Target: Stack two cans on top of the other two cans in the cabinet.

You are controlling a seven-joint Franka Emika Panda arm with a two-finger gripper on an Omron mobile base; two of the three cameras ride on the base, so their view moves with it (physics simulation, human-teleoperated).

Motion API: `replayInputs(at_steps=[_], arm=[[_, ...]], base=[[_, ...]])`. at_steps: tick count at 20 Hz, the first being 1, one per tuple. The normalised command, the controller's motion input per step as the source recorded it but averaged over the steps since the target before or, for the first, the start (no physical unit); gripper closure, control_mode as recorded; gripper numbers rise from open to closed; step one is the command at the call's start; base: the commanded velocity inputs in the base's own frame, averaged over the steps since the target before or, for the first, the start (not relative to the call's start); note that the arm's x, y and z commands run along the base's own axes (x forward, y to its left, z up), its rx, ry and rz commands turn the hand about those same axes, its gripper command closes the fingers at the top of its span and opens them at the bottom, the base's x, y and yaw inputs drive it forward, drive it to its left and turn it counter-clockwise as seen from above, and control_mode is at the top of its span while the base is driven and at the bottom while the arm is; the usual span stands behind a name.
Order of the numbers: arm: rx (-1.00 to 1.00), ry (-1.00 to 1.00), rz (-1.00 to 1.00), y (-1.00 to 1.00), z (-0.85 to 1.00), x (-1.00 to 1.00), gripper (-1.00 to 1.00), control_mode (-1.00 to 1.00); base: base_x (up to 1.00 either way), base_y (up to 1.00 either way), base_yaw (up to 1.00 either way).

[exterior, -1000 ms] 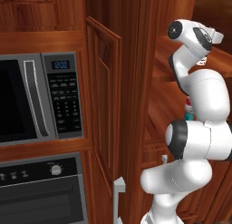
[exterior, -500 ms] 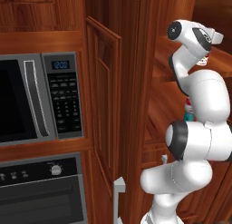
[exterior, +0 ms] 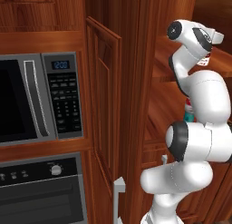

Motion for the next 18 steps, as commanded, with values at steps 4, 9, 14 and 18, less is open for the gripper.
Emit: replayInputs(at_steps=[4, 9, 14, 18], arm=[[0.0, 0.0, -0.03, -0.01, 0.0, 0.0, -1.0, -1.0], [-0.02, 0.0, -0.13, -0.05, 0.0, -0.02, -1.0, -1.0], [-0.01, 0.0, -0.15, 0.0, 0.0, -0.08, -1.0, -1.0], [0.0, 0.0, -0.14, 0.07, -0.01, -0.19, -1.0, -1.0]], base=[[0.0, 0.0, 0.0], [0.0, 0.0, 0.0], [0.0, 0.0, 0.0], [0.0, 0.0, 0.0]])
